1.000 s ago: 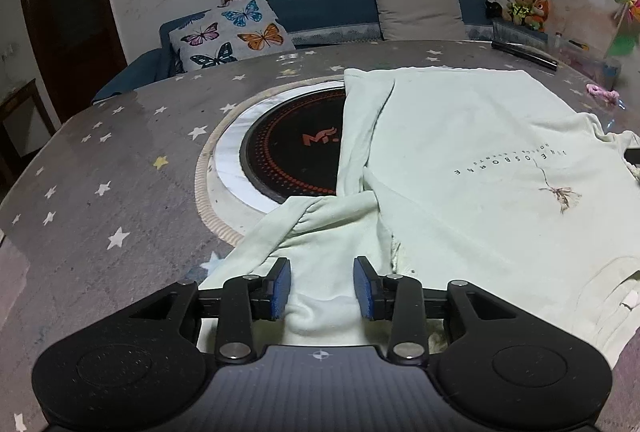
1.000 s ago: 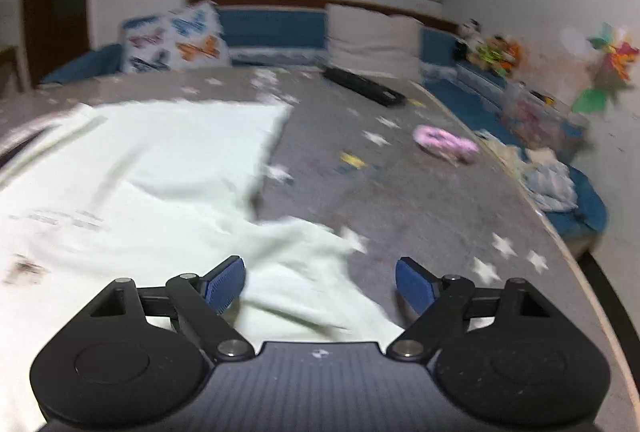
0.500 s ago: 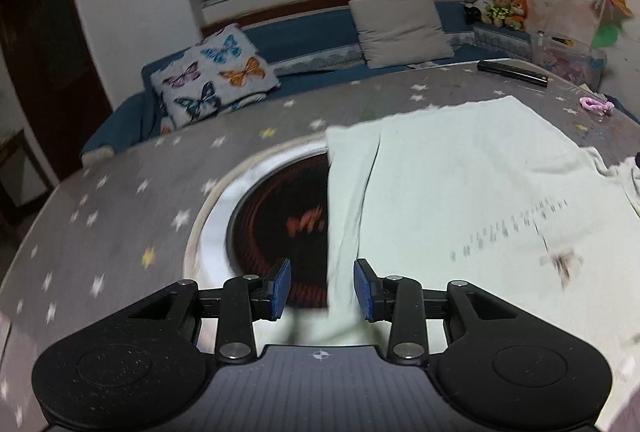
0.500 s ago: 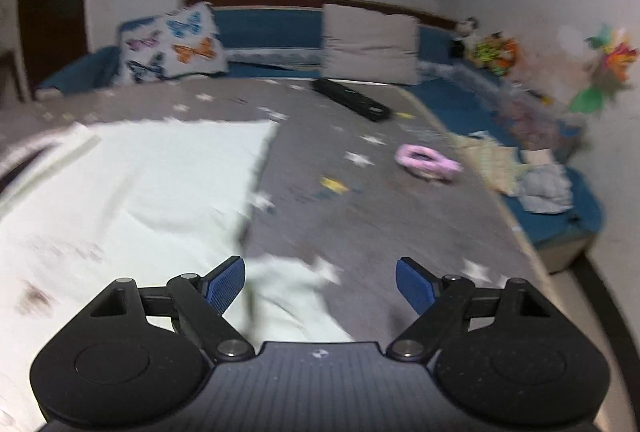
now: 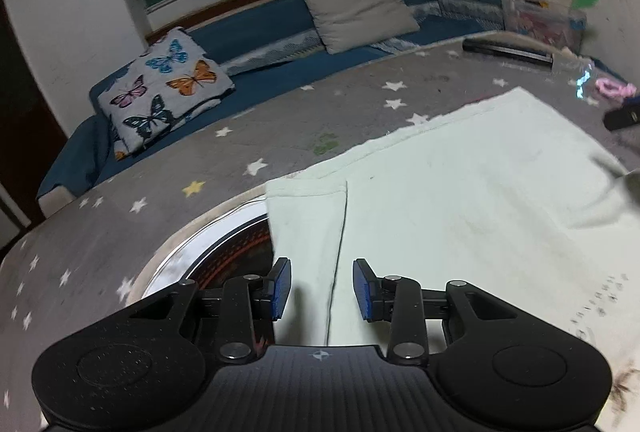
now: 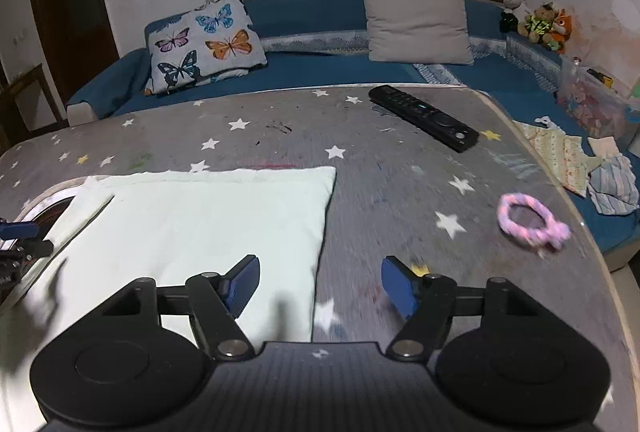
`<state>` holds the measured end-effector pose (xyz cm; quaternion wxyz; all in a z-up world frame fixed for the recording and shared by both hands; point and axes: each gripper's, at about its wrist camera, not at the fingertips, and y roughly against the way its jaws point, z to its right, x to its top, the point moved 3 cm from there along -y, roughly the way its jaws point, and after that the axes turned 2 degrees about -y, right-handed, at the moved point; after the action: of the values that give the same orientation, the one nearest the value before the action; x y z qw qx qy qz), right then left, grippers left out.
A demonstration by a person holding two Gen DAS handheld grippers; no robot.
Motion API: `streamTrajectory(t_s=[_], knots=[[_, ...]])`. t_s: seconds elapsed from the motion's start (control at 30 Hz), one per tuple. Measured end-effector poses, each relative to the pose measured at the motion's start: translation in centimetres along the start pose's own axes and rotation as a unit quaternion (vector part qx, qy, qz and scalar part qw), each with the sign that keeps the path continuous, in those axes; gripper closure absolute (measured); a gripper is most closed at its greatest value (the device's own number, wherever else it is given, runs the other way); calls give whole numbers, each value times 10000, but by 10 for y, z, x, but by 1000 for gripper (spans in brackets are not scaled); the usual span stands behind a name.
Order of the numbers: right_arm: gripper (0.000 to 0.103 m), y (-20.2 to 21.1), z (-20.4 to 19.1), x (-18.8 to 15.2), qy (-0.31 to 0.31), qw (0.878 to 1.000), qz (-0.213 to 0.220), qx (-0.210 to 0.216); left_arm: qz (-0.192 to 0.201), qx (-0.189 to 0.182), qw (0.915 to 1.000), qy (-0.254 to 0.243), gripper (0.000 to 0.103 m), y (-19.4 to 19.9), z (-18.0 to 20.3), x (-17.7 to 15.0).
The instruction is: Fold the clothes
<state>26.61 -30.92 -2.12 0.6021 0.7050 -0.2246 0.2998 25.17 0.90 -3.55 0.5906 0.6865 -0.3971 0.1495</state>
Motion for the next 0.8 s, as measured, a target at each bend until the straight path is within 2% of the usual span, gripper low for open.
streamTrajectory(t_s=[0.17,0.27,0.33,0.43,0.57,0.63,0.8], knots=[[35,-31,-8,11,177,9998,-124,40,-96,-54,9999,-84,79,-26,-2,3],[35,-45,-11,16,245,9996,-145,52,-52,-40,9999,-126,95,-31,-7,4],[35,-53,-12,19,285,9995,-153,54,-31,16,10000,20,96,-30,-16,5],[35,-61,-12,21,326,9993,-172,23,1,122,9981,606,97,-28,-45,4],[35,-67,-7,24,295,9994,-174,-6,-180,345,9887,1449,96,-28,-89,-6],[35,-69,-4,26,254,9995,-166,-10,-237,380,9855,1635,94,-29,-101,-10],[39,-76,2,31,194,9997,-139,-65,-239,584,9840,1669,94,-27,-114,-10]])
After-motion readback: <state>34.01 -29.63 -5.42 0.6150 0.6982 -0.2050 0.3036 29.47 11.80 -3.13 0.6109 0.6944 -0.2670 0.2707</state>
